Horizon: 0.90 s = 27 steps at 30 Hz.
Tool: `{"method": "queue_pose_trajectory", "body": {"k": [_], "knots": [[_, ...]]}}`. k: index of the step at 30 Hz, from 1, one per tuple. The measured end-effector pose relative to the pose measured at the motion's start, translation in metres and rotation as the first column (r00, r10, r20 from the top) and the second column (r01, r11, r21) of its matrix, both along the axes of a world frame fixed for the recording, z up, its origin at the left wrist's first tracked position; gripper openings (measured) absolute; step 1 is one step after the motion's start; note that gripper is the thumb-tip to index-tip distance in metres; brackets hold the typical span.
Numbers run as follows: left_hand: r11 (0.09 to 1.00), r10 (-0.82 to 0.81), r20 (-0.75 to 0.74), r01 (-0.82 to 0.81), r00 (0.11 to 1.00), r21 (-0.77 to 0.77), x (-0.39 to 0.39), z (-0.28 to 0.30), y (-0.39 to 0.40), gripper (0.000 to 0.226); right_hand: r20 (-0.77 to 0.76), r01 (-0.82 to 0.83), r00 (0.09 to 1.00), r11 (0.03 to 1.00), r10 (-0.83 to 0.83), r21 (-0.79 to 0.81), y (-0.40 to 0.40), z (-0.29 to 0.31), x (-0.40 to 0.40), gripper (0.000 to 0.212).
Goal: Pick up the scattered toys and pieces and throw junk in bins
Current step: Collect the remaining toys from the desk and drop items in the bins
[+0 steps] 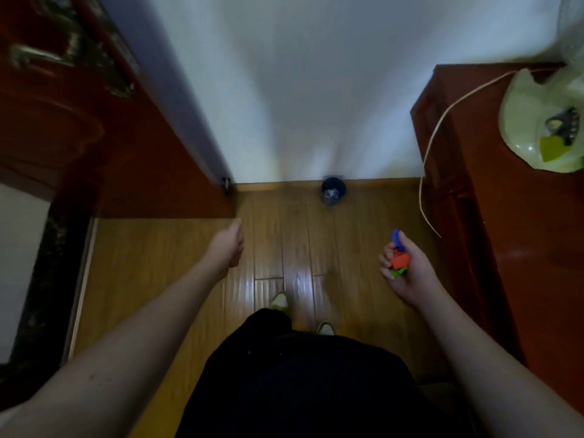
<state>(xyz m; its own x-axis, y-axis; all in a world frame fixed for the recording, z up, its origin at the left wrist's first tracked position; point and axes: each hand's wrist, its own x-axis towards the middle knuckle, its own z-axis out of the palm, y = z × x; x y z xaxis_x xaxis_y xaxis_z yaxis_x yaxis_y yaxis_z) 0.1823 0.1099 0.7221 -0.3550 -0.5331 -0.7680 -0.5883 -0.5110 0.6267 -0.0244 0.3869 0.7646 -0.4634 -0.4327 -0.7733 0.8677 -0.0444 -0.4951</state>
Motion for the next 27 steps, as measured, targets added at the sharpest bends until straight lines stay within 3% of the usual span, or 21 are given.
{"method": "queue_pose_trajectory", "body": {"k": [8,14,18,27], "knots": [[0.98,0.196,-0.01,-0.197,0.98,-0.025,0.052,0.01,0.074,0.033,0.041,-0.28,0.958,0.957,0.283,-0.074,-0.006,0.005,0.018,0.03],[0.899,0.437,-0.063,-0.438,0.897,-0.009,0.113,0.014,0.121,0.028,0.043,-0.444,0.893,0.892,0.449,-0.088,-0.014,0.005,0.037,0.031],[0.85,0.526,-0.088,-0.526,0.846,0.02,0.154,0.017,0.15,0.029,0.047,-0.552,0.829,0.829,0.557,-0.094,-0.025,0.005,0.054,0.032],[0.771,0.625,-0.061,-0.628,0.778,-0.109,0.248,0.016,0.2,0.029,-0.012,-0.73,0.678,0.671,0.735,-0.128,-0.061,0.015,0.131,0.032]]}}
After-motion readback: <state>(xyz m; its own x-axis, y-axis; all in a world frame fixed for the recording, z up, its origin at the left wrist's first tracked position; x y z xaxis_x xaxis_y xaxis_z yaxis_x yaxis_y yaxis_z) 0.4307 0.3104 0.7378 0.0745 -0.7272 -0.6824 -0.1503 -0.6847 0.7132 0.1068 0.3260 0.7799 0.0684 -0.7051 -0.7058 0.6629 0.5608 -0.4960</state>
